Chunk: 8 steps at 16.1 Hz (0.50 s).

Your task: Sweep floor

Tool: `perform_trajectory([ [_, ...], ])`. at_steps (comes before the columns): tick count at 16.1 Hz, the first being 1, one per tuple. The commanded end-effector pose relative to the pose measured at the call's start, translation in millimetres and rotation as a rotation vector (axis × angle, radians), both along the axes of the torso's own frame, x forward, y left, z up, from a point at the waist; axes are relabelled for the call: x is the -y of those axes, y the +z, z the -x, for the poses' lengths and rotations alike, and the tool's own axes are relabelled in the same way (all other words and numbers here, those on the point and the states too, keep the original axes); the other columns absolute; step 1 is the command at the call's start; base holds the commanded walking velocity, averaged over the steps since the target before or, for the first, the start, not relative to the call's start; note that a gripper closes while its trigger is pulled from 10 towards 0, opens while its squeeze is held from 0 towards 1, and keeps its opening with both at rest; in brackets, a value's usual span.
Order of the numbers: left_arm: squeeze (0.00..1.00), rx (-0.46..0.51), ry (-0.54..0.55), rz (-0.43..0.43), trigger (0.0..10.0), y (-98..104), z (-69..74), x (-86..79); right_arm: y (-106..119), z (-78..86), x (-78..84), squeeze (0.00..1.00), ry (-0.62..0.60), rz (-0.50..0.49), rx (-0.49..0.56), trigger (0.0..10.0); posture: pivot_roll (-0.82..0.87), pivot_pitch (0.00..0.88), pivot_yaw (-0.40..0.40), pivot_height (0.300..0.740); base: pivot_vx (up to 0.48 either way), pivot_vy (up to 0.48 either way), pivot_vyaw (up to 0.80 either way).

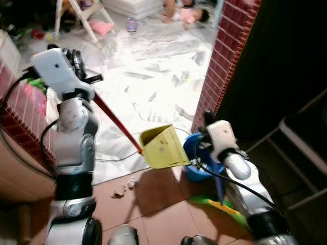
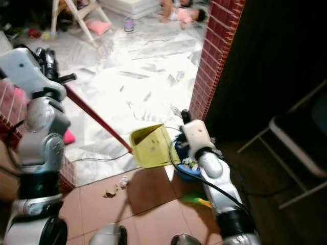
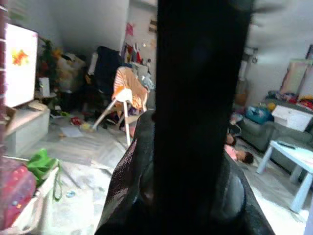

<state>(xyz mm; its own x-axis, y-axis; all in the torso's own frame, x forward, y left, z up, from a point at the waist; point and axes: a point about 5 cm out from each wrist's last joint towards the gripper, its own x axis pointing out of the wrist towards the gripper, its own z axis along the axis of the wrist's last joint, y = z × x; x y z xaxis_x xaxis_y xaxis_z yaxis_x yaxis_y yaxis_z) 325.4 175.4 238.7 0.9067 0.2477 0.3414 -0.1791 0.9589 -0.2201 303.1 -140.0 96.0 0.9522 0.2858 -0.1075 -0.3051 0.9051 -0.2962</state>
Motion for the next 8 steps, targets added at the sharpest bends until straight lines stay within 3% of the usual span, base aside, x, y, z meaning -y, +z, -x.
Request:
perform_trajectory([
  [1, 0.00, 0.027, 0.014, -0.078, 10.0, 8, 8.3, 5.2, 13, -6.6, -6.2, 0.00, 0.040, -0.016, 0.061, 10.0, 0.07, 0.025, -0.050, 0.740, 0.000, 0.000, 0.00],
  [4, 0.00, -0.006, 0.041, -0.064, 10.0, 2, 19.3, 3.6, 21, -10.9, -10.0, 0.00, 0.062, -0.033, 0.097, 10.0, 0.06, 0.039, -0.042, 0.740, 0.000, 0.000, 0.00],
  [6, 0.00, -0.008, 0.037, -0.042, 10.0, 2, 23.1, 7.0, 14, -9.5, -7.7, 0.00, 0.050, -0.030, 0.082, 10.0, 0.06, 0.032, -0.048, 0.740, 0.000, 0.000, 0.00],
  [8, 0.00, -0.035, 0.033, -0.084, 10.0, -2, 22.1, 6.2, 10, -6.7, -11.8, 0.00, 0.059, -0.043, 0.079, 10.0, 0.06, 0.007, -0.044, 0.740, 0.000, 0.000, 0.00],
])
